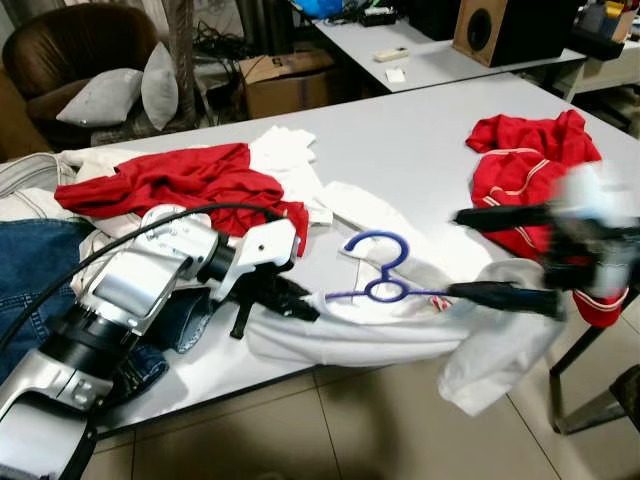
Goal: Hang hanger
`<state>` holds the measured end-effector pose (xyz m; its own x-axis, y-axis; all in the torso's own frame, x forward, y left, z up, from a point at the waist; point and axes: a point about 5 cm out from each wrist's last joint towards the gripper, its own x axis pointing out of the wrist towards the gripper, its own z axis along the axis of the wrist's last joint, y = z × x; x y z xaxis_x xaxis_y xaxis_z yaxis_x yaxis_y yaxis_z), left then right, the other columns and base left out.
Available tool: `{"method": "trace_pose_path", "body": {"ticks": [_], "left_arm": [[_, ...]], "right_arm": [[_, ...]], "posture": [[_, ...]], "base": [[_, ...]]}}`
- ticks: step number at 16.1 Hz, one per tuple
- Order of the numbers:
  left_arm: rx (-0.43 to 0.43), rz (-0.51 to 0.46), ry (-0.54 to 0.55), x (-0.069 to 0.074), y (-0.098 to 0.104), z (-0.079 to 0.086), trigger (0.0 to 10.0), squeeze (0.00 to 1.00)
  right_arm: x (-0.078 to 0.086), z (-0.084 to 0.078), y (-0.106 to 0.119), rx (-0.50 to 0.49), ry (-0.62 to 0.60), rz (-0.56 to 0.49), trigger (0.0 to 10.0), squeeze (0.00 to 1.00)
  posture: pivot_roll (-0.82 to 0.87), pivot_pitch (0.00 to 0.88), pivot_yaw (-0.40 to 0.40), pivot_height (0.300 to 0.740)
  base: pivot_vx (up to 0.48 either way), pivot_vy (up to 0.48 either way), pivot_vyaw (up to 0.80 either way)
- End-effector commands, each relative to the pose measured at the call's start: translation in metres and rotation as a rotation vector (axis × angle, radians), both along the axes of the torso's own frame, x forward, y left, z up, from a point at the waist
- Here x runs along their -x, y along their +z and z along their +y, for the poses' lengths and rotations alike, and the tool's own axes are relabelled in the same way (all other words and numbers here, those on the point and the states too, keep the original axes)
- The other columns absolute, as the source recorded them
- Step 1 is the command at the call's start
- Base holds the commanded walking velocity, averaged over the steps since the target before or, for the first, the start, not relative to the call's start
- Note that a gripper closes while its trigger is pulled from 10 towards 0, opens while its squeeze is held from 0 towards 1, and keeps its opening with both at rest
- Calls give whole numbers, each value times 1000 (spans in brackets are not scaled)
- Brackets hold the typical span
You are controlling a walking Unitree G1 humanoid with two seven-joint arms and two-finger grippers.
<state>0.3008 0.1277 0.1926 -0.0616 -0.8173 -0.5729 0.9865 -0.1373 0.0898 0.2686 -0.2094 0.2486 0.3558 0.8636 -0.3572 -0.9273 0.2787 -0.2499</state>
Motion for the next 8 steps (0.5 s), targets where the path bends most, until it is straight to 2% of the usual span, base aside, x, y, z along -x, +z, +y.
{"method": "trace_pose_path", "body": {"ticks": [1, 2, 4, 5, 6, 8], "left_arm": [[-9, -43, -2, -2, 10, -3, 0, 0], [-9, -43, -2, -2, 10, -3, 0, 0], [-13, -48, -6, -3, 12, -6, 0, 0], [-14, -52, -14, -4, 12, -8, 0, 0], [-17, -57, -25, -4, 13, -13, 0, 0], [-18, -59, -26, -4, 13, -13, 0, 0]], "right_arm": [[-4, 8, 3, 16, 37, -13, 10000, 0], [-4, 8, 3, 16, 37, -13, 10000, 0], [-4, 20, 5, 7, 105, 1, 10000, 0], [-9, 25, 1, 16, 120, 20, 10000, 0], [-18, 37, -8, 54, 163, 57, 10000, 0], [-19, 39, -9, 59, 173, 63, 10000, 0]], "posture": [[-40, 0, 78, 740], [-40, 0, 78, 740], [-38, 0, 74, 740], [-37, 0, 71, 740], [-35, 0, 68, 740], [-35, 0, 68, 740]], "base": [[0, 0, 0], [0, 0, 0], [0, 0, 0], [0, 0, 0], [0, 0, 0], [0, 0, 0]]}}
